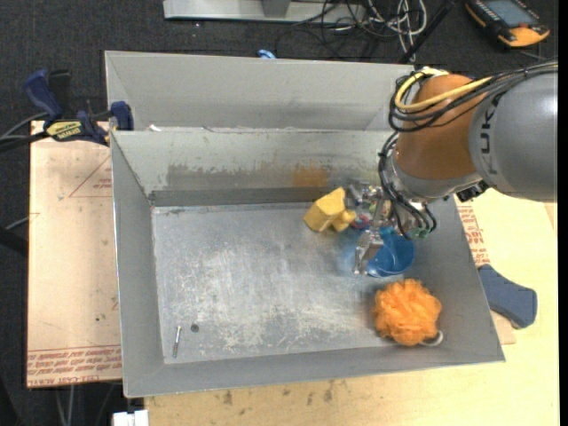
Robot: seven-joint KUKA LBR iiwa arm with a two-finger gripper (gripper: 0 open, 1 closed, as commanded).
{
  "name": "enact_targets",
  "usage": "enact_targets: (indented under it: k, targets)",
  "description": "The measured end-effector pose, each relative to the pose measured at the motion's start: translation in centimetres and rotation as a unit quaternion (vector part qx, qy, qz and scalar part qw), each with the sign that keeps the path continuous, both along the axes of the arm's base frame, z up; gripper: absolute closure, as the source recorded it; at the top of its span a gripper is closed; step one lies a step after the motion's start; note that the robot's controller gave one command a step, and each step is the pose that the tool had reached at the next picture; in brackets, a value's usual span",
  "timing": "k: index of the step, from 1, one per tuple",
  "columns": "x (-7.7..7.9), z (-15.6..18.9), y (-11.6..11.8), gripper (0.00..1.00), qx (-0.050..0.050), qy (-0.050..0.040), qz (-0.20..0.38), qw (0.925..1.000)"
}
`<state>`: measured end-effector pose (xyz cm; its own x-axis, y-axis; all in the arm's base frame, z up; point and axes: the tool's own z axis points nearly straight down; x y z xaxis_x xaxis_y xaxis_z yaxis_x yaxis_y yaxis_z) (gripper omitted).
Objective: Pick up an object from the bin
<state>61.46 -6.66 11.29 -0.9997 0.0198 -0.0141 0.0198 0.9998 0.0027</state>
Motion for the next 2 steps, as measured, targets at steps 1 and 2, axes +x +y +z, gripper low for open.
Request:
enact_targets:
  k: [1,2]
  targets:
    - [1.4,-1.8,-2.5,0.00,-0.004,-0.0002,0.069,0.9976]
    - [0.1,-3.8,-6.7,0.00,0.001,0.0043,0.031,0.9995]
